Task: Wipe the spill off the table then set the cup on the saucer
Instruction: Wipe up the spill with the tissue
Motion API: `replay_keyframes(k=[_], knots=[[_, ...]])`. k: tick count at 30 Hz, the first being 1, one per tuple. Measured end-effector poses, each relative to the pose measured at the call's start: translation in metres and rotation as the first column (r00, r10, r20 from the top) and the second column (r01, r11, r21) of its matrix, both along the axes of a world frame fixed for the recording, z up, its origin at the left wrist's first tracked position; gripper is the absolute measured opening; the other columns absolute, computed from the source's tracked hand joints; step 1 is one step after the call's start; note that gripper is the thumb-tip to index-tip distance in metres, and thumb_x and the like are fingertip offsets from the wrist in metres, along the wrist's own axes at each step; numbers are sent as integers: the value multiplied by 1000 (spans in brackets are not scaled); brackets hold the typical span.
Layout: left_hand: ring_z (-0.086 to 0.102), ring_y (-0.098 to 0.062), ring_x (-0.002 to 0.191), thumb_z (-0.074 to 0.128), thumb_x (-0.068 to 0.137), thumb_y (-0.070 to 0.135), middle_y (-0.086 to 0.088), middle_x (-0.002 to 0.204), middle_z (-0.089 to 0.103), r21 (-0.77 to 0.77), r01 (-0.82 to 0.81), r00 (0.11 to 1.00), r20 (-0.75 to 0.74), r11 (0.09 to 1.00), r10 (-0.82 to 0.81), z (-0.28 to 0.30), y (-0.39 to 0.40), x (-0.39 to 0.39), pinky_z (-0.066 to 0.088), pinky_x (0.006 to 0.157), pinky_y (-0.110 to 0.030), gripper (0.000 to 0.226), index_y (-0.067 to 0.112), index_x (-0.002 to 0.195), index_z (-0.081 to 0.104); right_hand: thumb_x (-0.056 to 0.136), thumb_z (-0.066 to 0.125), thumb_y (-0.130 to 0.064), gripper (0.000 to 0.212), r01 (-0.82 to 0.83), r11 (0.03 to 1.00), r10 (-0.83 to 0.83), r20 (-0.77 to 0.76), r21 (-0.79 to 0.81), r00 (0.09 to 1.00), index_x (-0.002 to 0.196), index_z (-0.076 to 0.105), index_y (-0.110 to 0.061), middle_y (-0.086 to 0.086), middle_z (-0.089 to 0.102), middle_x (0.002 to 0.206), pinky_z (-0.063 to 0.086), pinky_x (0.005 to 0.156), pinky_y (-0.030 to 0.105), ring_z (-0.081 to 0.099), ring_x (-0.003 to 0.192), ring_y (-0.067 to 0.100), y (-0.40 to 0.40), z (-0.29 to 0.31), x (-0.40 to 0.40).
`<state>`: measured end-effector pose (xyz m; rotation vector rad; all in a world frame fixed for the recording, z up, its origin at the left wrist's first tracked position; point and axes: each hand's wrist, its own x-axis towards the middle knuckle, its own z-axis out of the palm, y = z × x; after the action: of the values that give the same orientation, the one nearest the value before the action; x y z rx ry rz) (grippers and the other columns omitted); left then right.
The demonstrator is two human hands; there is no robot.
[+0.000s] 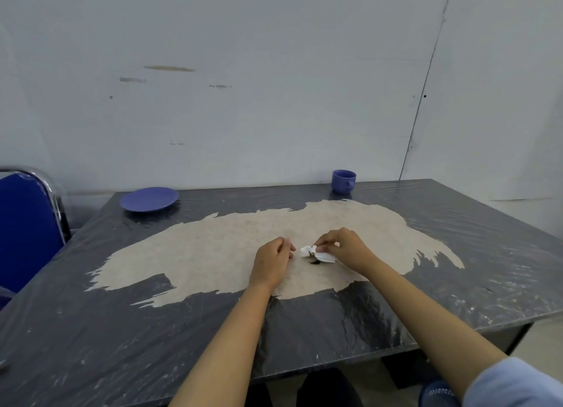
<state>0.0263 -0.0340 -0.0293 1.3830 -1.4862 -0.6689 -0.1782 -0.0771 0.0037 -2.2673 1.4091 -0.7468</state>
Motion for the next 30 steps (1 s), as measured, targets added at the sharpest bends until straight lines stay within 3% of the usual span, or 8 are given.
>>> replay_keyframes(k=[5, 10, 12, 16, 21, 26, 30], knots=[[65, -8, 87, 45, 99, 31, 8, 88, 72, 5, 45, 998, 43, 999, -45, 2, 1, 0, 53, 81, -25, 30, 21, 93, 73, 88, 66, -27, 14, 37, 999, -38, -56, -17, 998, 96, 78, -26, -18, 69, 88, 43, 77, 23, 56, 85, 5, 2, -8, 0], [66, -3, 88, 50, 96, 35, 12, 91, 76, 6, 116, 988, 98, 993, -116, 4, 4, 0, 49, 77, -20, 31, 26, 96, 79, 87, 66, -29, 15, 47, 998, -49, -52, -37, 997, 96, 78, -26, -15, 70, 90, 35, 69, 11, 54, 78, -2, 12, -10, 1], [68, -6, 83, 51, 96, 38, 10, 85, 77, 10, 113, 987, 118, 994, -113, 4, 5, 0, 50, 75, -24, 33, 25, 92, 80, 88, 66, -29, 16, 45, 999, -46, -54, -24, 997, 99, 77, -25, -13, 71, 93, 36, 69, 10, 55, 78, -2, 15, -9, 2], [68, 0, 84, 53, 96, 39, 10, 86, 78, -6, 112, 986, 125, 994, -111, 4, 7, 0, 49, 79, -19, 34, 23, 85, 82, 87, 68, -25, 13, 39, 999, -39, -23, 4, 999, 98, 76, -24, -12, 72, 92, 44, 75, 12, 61, 83, 2, 22, -5, 1], [67, -6, 84, 55, 95, 41, 7, 86, 76, -9, 117, 976, 188, 993, -114, 5, 8, 0, 53, 84, -29, 35, 23, 82, 82, 86, 69, -19, 14, 79, 997, -77, -81, 20, 994, 97, 77, -22, -5, 74, 94, 48, 79, 15, 63, 82, 7, 27, 1, 5], [64, -6, 87, 44, 99, 45, 7, 91, 74, 14, 137, 977, 163, 990, -138, 6, 9, -1, 48, 86, -25, 49, 22, 81, 82, 79, 56, -29, 26, 96, 994, -104, -155, -58, 982, 93, 77, -27, -8, 74, 87, 49, 67, 20, 64, 77, 11, 37, 7, 11], [66, -4, 87, 29, 102, 50, 8, 88, 77, 38, 167, 977, 127, 985, -171, 5, 9, -2, 48, 89, -25, 64, 21, 80, 82, 86, 52, -51, 37, 95, 994, -105, -176, -62, 979, 87, 78, -25, -6, 76, 87, 52, 70, 31, 66, 77, 14, 38, 11, 15]])
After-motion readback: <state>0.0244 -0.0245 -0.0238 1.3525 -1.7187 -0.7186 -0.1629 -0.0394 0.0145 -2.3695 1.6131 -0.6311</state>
